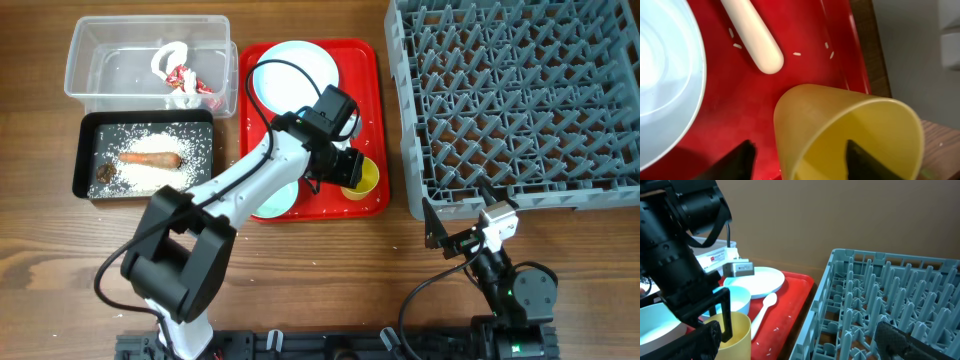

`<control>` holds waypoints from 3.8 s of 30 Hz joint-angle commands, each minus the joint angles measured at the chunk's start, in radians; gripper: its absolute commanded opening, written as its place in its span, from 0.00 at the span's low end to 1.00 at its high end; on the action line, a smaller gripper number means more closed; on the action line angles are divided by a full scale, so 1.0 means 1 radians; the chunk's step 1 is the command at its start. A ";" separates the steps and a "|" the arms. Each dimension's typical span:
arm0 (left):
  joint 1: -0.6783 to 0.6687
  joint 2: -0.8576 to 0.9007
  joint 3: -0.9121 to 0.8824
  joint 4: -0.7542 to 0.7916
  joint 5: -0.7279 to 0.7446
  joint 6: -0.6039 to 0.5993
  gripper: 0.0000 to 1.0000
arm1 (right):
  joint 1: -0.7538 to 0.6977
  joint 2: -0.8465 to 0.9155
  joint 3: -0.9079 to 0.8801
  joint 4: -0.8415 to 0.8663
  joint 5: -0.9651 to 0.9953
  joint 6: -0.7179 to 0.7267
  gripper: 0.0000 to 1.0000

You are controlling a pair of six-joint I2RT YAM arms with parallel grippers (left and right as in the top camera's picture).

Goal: Sort waste into correct bins and load items into the dishwasher rack
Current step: 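Reach the left gripper to the yellow cup and grasp it, then lift the yellow cup and hand it to the right gripper, then carry the yellow cup with the right gripper into the grey dish rack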

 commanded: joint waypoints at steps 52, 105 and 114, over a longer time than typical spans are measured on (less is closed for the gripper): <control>0.492 -0.212 0.051 0.051 1.157 -0.098 0.04 | 0.116 1.552 0.911 0.821 -0.998 0.903 0.94; 0.472 -0.212 0.051 0.050 0.612 -0.093 0.53 | -0.179 1.551 0.911 0.340 -0.970 0.554 0.47; 0.471 -0.212 0.049 0.031 0.313 -0.093 0.61 | -0.182 1.408 0.975 -0.131 -0.549 0.312 0.47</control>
